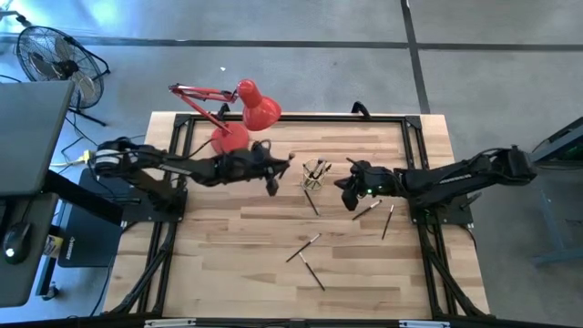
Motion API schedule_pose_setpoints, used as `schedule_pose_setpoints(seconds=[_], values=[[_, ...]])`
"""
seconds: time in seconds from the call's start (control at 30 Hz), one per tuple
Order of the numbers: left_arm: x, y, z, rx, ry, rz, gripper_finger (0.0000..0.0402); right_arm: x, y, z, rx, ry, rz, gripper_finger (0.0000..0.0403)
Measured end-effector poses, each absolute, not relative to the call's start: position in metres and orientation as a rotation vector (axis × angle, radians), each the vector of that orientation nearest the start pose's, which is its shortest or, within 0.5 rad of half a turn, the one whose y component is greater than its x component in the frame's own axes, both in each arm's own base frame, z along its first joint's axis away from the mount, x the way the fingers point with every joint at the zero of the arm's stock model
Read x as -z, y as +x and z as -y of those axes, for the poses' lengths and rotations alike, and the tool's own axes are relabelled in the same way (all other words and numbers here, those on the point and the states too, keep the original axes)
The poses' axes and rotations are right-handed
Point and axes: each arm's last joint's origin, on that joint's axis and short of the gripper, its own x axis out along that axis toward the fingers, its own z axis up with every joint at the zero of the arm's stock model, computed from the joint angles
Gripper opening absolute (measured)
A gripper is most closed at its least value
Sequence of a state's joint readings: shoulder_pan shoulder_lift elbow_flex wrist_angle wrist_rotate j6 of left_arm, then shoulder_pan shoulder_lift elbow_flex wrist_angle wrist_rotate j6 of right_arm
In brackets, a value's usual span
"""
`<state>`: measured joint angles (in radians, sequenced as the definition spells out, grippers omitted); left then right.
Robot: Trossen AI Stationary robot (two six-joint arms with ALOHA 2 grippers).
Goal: Put items in baskets/containers
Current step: Put the black powder brush into the yellow container
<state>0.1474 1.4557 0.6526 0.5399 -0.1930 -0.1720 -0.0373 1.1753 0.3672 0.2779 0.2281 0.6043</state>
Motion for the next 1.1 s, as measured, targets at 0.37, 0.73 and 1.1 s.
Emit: schedule_pose_setpoints(seconds=[0.37,0.73,1.1], values=[[-0.216,0.333,-0.058,-0.044,0.026,-0.004,0.0031,-0.151,0.213,0.014,0.507,0.573,-0.472,0.0000],[-0.223,0.366,-0.074,-0.008,0.130,0.010,0.0031,-0.149,0.214,0.014,0.528,0.643,-0.461,0.0000],[-0.184,0.372,-0.100,-0.017,0.073,-0.097,0.0043,-0.149,0.213,0.015,0.559,0.607,-0.450,0.0000]])
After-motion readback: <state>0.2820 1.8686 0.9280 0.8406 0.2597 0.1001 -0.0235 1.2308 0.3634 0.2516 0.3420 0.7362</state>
